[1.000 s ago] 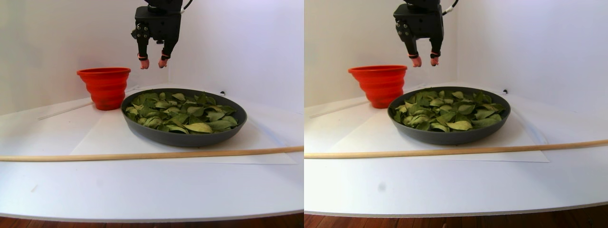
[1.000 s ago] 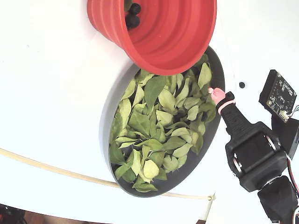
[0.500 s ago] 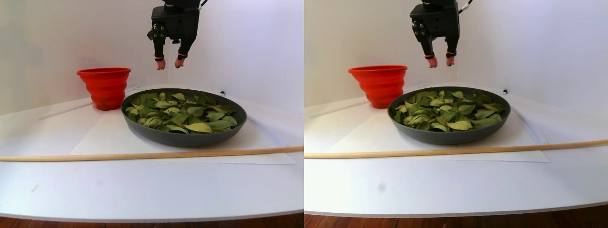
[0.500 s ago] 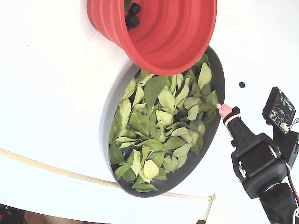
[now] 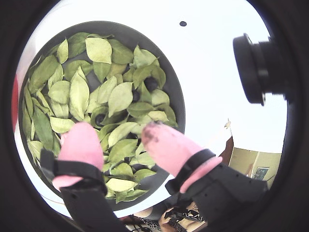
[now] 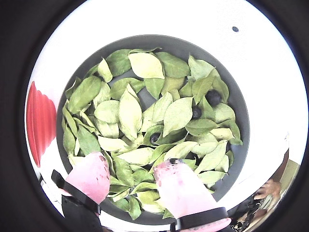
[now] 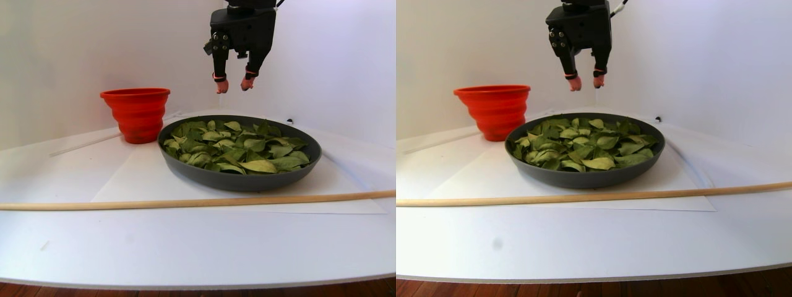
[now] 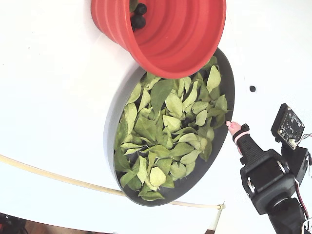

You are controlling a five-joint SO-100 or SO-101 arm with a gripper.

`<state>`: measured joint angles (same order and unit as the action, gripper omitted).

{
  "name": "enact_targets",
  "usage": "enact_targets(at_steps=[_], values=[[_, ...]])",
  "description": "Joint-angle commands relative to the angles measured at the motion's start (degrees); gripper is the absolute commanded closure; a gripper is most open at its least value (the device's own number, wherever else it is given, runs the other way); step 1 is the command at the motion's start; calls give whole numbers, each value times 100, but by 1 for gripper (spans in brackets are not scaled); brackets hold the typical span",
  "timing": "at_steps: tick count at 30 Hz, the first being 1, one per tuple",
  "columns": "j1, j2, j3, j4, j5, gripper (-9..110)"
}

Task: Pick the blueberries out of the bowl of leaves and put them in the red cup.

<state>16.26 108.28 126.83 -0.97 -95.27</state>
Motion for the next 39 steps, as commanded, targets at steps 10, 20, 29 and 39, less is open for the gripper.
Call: enact_targets(at_steps=[10,20,29,39], values=[[439,-255,-255,-53,-26,84],[694,-809,-483,-299,-26,84],[800,-1292,-861,-431,0,85],[870,-1828,-1371,-545,18,85]])
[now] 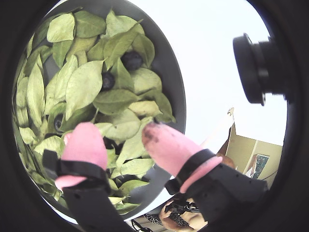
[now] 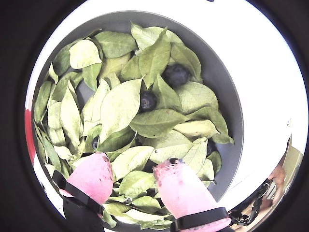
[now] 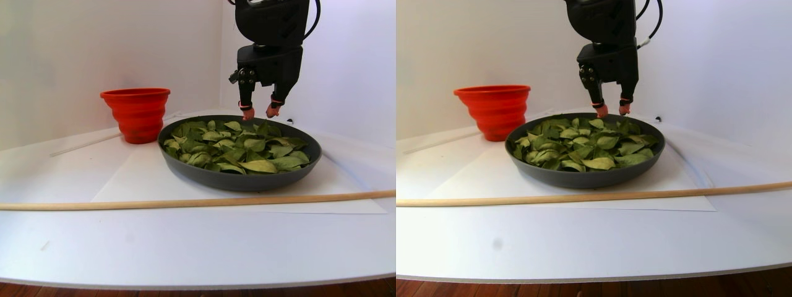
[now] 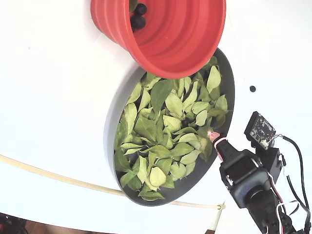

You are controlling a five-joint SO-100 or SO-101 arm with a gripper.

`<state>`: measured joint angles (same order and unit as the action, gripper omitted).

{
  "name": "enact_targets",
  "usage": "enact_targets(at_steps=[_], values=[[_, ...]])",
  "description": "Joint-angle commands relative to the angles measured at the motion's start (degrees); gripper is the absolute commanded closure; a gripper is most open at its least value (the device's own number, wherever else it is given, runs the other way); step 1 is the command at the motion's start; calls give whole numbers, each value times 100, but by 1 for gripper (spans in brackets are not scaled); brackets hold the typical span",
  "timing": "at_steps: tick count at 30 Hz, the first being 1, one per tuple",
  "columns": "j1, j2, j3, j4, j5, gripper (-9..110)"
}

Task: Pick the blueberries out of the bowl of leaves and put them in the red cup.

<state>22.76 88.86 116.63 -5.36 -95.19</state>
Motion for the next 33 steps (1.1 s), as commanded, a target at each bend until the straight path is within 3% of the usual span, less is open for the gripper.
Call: enact_targets(at_steps=[1,33], values=[[229,79,-396,-105,18,85],[246,-1116,-1327,-396,650,85]])
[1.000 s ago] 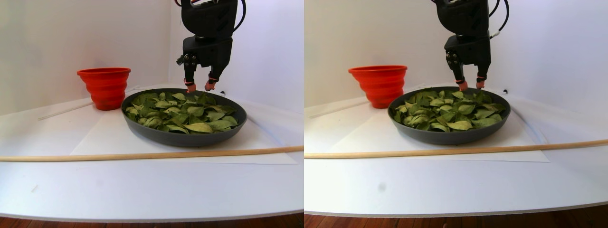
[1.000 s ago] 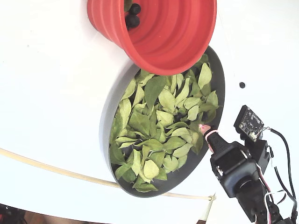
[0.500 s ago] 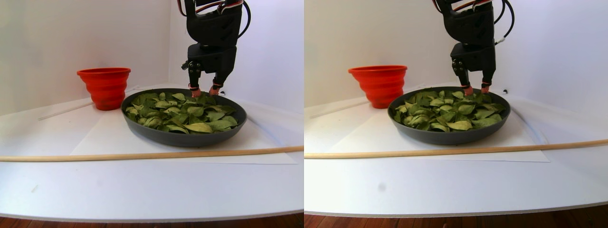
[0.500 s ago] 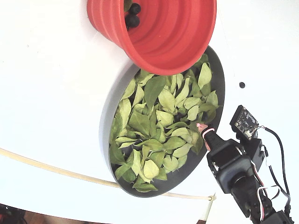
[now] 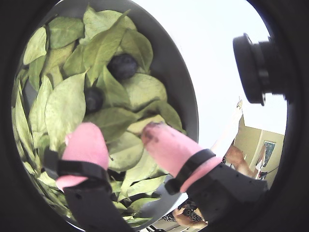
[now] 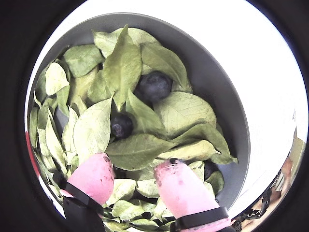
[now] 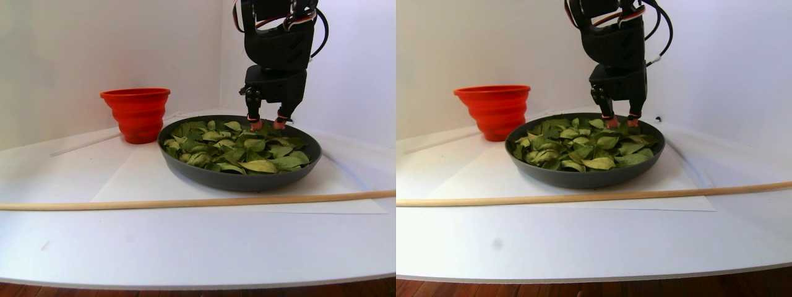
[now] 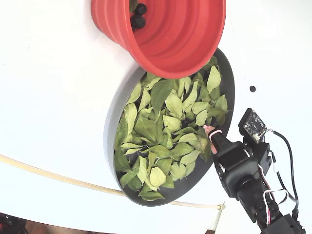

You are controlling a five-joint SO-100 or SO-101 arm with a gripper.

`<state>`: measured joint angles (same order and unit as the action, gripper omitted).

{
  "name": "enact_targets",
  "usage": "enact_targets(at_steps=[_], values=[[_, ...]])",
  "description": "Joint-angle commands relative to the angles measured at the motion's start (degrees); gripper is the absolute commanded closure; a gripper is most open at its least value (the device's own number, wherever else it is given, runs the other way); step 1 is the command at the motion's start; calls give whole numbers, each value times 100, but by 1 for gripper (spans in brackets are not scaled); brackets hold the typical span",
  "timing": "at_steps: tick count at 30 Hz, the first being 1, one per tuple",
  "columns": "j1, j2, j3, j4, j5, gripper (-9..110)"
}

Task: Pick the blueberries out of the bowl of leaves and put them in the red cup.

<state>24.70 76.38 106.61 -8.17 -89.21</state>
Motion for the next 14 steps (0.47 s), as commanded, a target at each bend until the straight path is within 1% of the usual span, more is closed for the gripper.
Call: enact_targets(at_steps=[1,14], values=[[35,114,-352,-114,79,85],[-114,-220,-729,-114,413,85]])
